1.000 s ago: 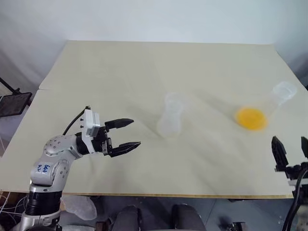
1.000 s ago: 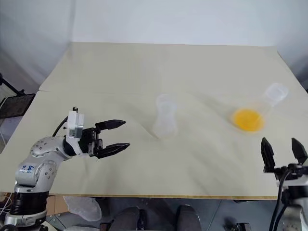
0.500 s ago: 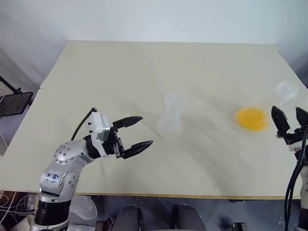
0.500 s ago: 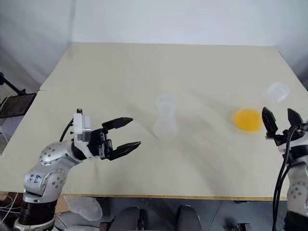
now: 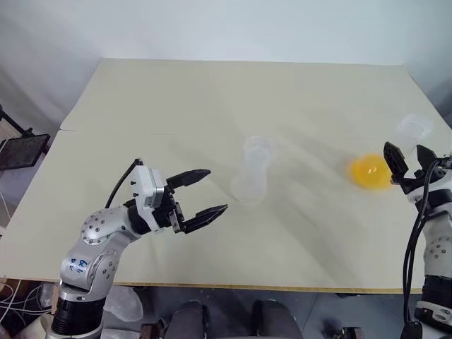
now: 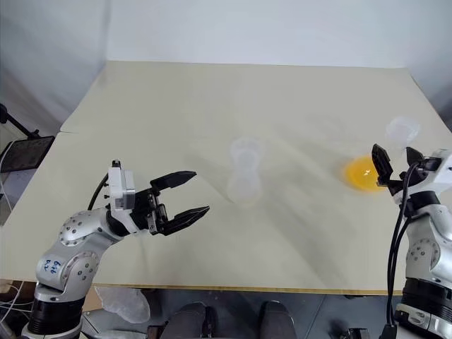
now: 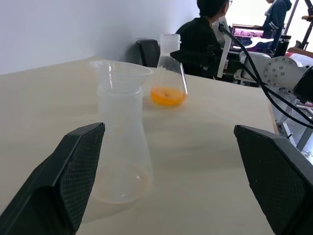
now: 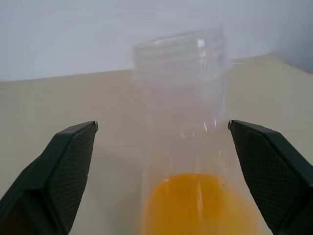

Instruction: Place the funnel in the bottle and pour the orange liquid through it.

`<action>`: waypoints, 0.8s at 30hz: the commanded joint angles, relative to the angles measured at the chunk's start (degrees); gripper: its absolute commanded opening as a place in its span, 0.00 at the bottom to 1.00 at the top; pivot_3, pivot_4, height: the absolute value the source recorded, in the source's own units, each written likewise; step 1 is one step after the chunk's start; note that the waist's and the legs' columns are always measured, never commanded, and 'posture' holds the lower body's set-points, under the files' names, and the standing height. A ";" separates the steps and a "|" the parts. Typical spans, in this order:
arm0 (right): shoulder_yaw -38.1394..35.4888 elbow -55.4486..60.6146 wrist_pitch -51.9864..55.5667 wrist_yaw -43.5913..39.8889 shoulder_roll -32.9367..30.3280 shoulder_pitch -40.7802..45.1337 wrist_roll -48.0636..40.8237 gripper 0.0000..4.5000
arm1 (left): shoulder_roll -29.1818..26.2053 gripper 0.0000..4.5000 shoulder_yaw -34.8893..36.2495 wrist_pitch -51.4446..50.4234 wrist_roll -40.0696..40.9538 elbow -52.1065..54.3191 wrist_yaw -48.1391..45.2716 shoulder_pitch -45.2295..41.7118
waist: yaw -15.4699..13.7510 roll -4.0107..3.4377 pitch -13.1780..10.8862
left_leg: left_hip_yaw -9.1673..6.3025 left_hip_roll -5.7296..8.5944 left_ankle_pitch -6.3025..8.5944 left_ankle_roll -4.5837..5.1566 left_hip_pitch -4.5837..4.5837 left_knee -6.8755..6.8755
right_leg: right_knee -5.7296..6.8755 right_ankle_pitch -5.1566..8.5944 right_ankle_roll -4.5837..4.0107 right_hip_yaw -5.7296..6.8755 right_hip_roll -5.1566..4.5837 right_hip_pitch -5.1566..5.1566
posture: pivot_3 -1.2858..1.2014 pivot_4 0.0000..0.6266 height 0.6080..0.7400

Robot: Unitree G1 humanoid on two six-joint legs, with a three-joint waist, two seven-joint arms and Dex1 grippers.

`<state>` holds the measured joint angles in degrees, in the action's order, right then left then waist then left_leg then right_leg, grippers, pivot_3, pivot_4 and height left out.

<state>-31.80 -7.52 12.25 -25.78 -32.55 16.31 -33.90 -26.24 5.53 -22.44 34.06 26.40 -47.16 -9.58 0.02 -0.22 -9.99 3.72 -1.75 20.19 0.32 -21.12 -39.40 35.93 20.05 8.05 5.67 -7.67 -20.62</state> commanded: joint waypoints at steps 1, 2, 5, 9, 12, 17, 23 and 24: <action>-1.49 1.58 -1.51 0.50 -0.23 -0.60 0.32 1.00 | -0.53 0.99 0.28 1.32 1.05 2.45 -0.05 0.19 | 0.00 0.00 0.00 | 0.00 0.00 0.00 0.00 0.00 0.00 | 0.00 0.00 0.00 0.00 0.00 0.00 | 0.52 0.24 1.00; -1.87 2.03 -1.42 0.73 -0.13 -1.11 0.20 1.00 | -0.57 0.99 0.32 1.32 1.10 2.39 -0.07 0.12 | -0.02 0.00 0.00 | 0.00 0.00 0.00 0.00 0.00 0.00 | 0.00 0.00 0.00 0.00 0.00 0.00 | 0.52 0.24 1.00; -2.21 2.85 -1.73 1.04 0.00 -2.43 0.61 1.00 | -0.55 0.99 0.36 1.28 1.27 2.07 -0.03 -0.21 | -0.04 0.00 0.00 | 0.00 0.00 0.00 0.00 -0.01 0.00 | -0.01 0.00 0.00 0.00 -0.01 0.00 | 0.52 0.24 1.00; -1.79 2.06 -2.77 1.45 -0.15 -1.92 1.41 1.00 | -0.53 0.99 -0.13 1.29 1.28 1.60 -0.47 -0.81 | 0.01 0.00 0.00 | 0.01 0.00 0.00 0.00 0.00 0.00 | -0.02 0.00 0.00 -0.01 0.01 0.00 | 0.52 0.24 1.00; -1.62 0.67 -3.50 1.62 -0.53 -1.01 2.06 1.00 | -0.49 0.99 -0.19 1.24 1.33 1.39 -0.55 -1.19 | 0.05 -0.01 0.00 | 0.02 0.00 0.00 -0.01 0.00 0.00 | -0.02 0.00 0.00 -0.01 0.03 -0.01 | 0.52 0.24 1.00; -0.74 -3.14 -4.99 1.66 -1.45 2.02 4.15 1.00 | -0.54 0.99 0.00 0.93 1.85 1.49 -0.81 -1.44 | 0.06 -0.02 -0.01 | 0.02 0.00 0.00 -0.01 -0.01 0.00 | -0.05 0.00 0.00 -0.01 0.02 0.00 | 0.52 0.24 1.00; 0.17 -8.34 -5.90 0.62 -2.57 6.48 5.84 1.00 | -0.40 0.99 -0.23 0.72 2.10 1.90 -0.46 -1.46 | 0.03 -0.01 -0.01 | 0.01 -0.01 0.00 -0.01 -0.03 0.00 | -0.05 0.00 0.00 0.00 0.00 0.00 | 0.52 0.24 1.00; 0.31 -9.39 -6.15 0.38 -2.72 7.33 6.24 1.00 | -0.37 0.99 -0.27 0.70 2.12 1.92 -0.40 -1.54 | 0.05 -0.01 -0.01 | 0.01 -0.01 0.00 -0.01 -0.03 0.00 | -0.06 0.00 0.00 -0.01 0.00 0.00 | 0.52 0.24 1.00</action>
<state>-31.28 -16.76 7.66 -24.80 -33.36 22.66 -28.04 -26.43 5.37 -22.41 34.81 26.37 -47.63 -10.63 0.06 -0.23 -10.00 3.73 -1.75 20.18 0.31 -21.15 -39.40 35.86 20.05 8.05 5.66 -7.67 -20.63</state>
